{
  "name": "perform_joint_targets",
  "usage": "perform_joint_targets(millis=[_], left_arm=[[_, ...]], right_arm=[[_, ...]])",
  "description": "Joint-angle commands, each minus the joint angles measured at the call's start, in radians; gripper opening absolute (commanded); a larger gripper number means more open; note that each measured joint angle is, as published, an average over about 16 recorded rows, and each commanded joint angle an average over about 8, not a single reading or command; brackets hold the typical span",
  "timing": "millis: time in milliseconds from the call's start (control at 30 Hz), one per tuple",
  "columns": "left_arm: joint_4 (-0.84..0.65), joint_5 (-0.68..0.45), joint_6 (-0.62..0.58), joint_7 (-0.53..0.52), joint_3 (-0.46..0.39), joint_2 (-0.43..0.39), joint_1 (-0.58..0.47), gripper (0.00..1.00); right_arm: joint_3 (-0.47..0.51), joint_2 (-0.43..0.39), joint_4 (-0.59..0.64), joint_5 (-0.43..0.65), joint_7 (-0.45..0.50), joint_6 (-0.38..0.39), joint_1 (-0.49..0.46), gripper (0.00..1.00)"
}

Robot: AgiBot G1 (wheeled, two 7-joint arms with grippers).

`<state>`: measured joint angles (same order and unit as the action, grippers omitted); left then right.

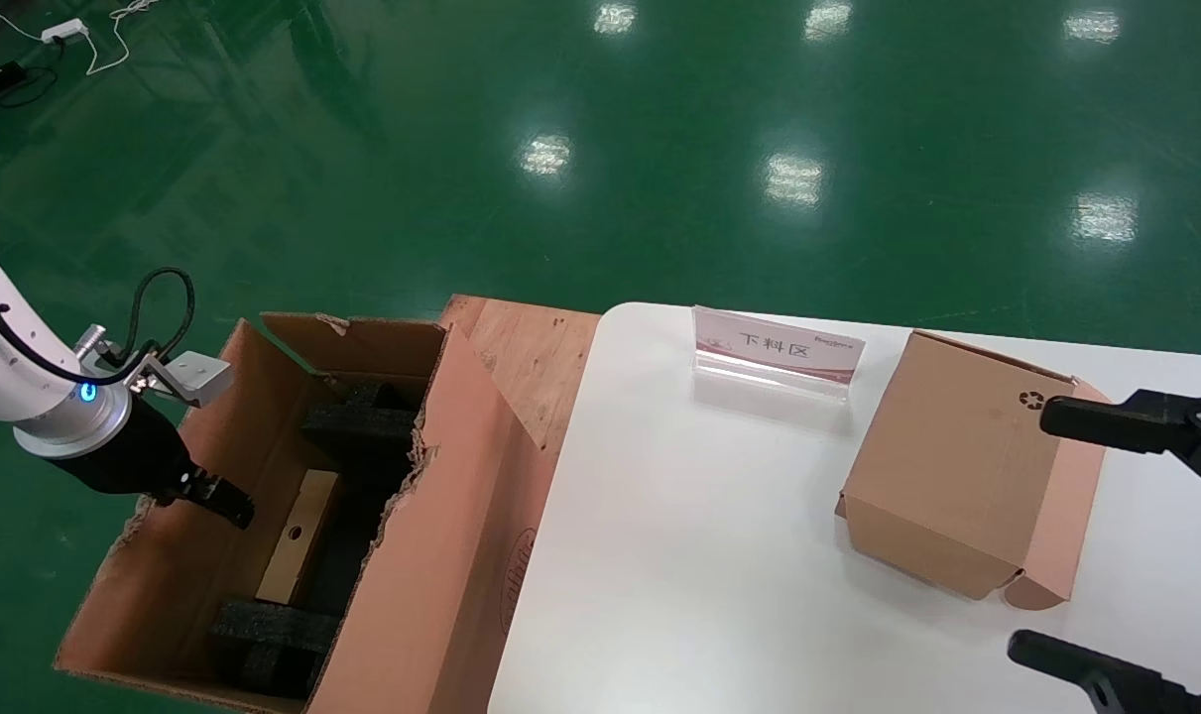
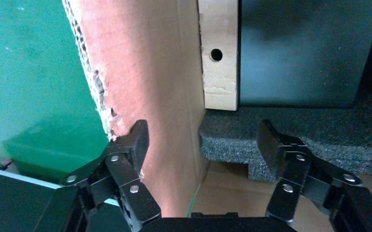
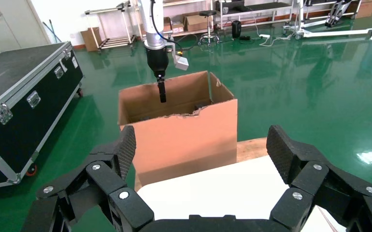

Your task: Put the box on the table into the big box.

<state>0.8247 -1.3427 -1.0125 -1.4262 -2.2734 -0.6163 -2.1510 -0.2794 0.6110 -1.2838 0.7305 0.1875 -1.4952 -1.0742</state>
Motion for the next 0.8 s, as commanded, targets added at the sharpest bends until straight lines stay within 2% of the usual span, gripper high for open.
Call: perform_joint_targets(millis=[33,200,367,800], left_arm=[[-0.001,0.0,0.003,0.001,0.004,-0.001,-0.001,1.0],[0.008,0.013,0.02,0.054,0.049,0.016,-0.019,1.0],[0.032,0.045,0.035,0.153,0.121,0.06,-0.044,1.0],[0.141,0.253,0.048,0.554,0.379,0.259,-0.083,1.0]], right_arm=[[0.0,0.0,0.0,0.0,0.0,0.0,0.0,1.0],[0.0,0.0,0.0,0.0,0.0,0.0,0.0,1.0],[0.0,0.0,0.0,0.0,0.0,0.0,0.0,1.0],[0.0,0.0,0.0,0.0,0.0,0.0,0.0,1.0]])
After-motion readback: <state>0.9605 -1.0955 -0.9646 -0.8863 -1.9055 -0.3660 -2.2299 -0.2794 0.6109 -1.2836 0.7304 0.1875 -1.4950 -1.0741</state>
